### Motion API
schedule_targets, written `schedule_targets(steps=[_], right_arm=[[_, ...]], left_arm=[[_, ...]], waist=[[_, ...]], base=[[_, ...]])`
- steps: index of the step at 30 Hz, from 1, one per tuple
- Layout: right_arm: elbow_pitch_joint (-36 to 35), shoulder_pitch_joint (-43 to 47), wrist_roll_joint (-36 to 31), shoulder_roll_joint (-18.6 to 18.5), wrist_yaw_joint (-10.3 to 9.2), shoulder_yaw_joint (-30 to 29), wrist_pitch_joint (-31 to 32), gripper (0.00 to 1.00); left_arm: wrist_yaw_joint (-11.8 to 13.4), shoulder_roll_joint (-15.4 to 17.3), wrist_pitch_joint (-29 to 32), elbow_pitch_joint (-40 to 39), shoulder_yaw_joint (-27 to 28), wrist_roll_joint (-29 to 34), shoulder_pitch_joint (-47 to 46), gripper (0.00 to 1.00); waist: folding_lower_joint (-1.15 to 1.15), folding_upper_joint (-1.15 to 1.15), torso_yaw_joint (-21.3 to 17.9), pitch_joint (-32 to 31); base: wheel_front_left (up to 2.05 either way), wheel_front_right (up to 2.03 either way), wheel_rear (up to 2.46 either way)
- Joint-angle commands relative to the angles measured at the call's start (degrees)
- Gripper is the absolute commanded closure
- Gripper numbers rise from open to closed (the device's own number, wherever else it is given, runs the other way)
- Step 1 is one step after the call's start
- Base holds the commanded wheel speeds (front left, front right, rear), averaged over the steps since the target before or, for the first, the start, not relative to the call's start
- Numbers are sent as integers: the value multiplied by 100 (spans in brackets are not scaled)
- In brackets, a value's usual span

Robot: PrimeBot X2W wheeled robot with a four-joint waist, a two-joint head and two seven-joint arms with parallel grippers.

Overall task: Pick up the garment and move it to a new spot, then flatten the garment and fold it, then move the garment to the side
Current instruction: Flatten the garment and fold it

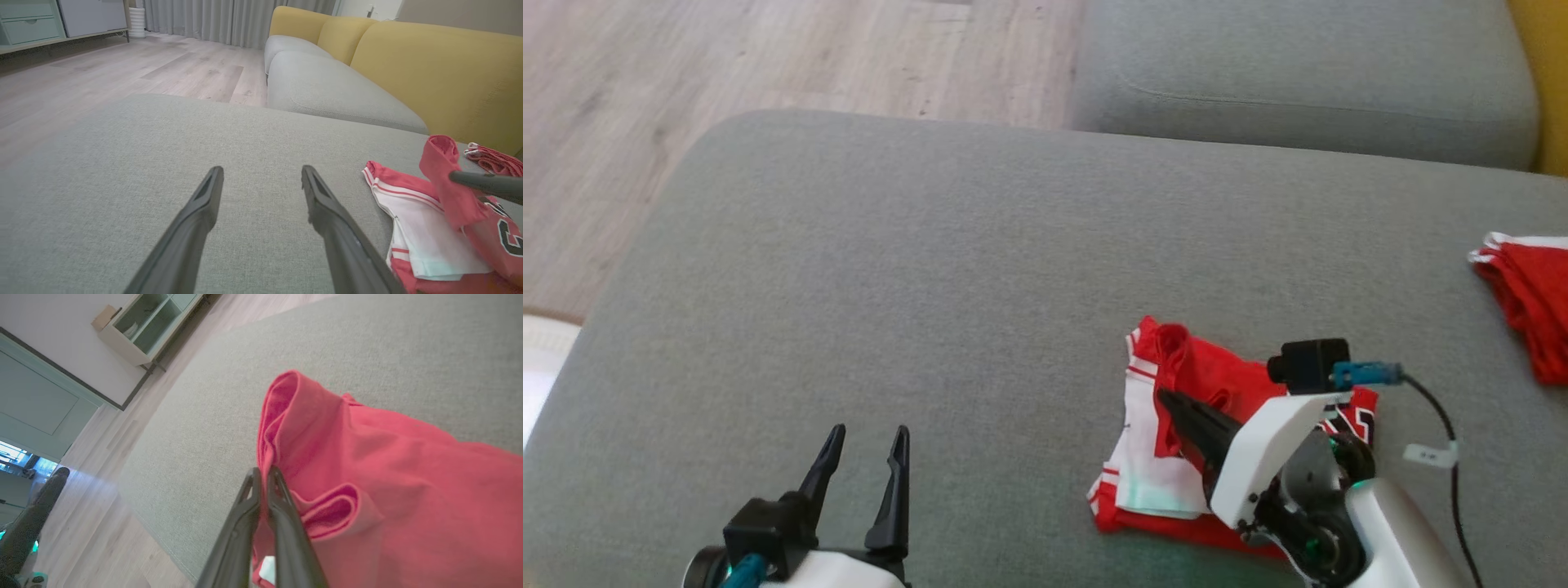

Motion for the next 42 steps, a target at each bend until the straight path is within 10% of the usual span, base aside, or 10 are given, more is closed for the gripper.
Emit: schedule_targets(steps=[1, 2, 4, 5, 14, 33, 34, 37, 40, 42], right_arm=[[-97, -367, 29, 1, 39, 130, -113, 100], [20, -405, 36, 1, 39, 149, -181, 95], [236, -469, 64, 1, 39, 172, -298, 20], [314, -497, 105, 1, 39, 173, -381, 0], [527, -770, 167, 1, 39, 53, -1201, 0], [-47, -137, -2354, 1, 39, -828, -1967, 0], [23, -109, -2467, 1, 39, -775, -2001, 4], [356, -57, -2671, -27, 39, -561, -2109, 67], [834, -67, -2733, -124, 39, -327, -2183, 98], [1129, -104, -2752, -199, 39, -213, -2232, 100]], left_arm=[[-21, 108, -56, -136, 208, 15, -377, 0], [-26, 106, -64, -121, 209, 13, -382, 0], [-30, 98, -77, -98, 210, 11, -391, 0], [-30, 94, -83, -89, 212, 8, -393, 0], [-7, 50, -130, -61, 209, 6, -418, 0], [-90, -92, -185, 167, 157, 29, -662, 0], [-91, -89, -191, 177, 162, 26, -665, 0], [-92, -79, -204, 203, 177, 21, -675, 0], [-93, -63, -214, 207, 189, 20, -685, 0], [-81, -55, -213, 194, 194, 24, -692, 0]], waist=[[0, 0, 63, 23], [0, 0, 79, 33], [0, 0, 96, 49], [0, 0, 97, 56], [0, 0, -159, 68], [0, 0, -414, 209], [0, 0, -380, 235], [0, 0, -250, 301], [0, 0, -94, 355], [0, 0, 15, 383]], base=[[0, 0, 0], [0, 0, 0], [0, 0, 0], [0, 0, 0], [0, 0, 0], [0, 0, 0], [0, 0, 0], [0, 0, 0], [0, 0, 0], [0, 0, 0]])
